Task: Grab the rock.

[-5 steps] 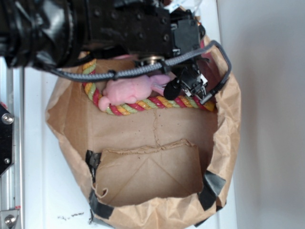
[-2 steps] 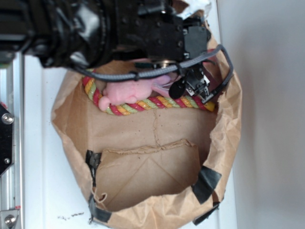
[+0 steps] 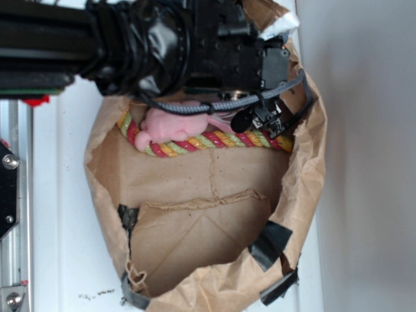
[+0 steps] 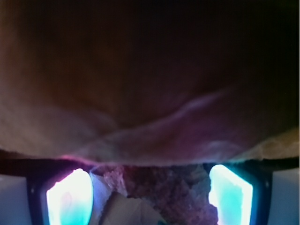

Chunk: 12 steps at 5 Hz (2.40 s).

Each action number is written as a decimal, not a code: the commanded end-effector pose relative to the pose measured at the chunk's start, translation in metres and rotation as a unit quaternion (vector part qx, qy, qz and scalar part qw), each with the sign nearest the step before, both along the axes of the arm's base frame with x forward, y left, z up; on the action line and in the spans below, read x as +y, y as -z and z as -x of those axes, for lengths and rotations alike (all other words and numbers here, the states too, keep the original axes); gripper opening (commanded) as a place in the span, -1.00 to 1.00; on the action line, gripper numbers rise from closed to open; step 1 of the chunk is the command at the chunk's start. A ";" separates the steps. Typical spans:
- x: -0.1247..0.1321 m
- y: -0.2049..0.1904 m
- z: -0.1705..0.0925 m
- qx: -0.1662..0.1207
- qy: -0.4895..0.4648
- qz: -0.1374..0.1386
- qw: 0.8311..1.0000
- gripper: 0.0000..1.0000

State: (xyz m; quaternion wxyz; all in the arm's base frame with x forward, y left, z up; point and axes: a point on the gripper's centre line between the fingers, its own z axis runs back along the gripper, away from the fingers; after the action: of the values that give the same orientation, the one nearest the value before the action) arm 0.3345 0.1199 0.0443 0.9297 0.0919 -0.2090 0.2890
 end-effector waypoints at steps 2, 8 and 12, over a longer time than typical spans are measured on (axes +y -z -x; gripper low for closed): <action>0.004 -0.012 -0.015 -0.020 0.007 -0.022 1.000 -1.00; -0.013 -0.064 0.040 -0.039 0.015 0.056 0.998 -1.00; -0.040 -0.108 0.043 -0.037 0.169 0.086 0.981 -1.00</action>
State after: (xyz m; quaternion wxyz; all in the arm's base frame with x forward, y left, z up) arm 0.2833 0.0738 0.1254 0.9695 -0.0399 -0.1906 0.1487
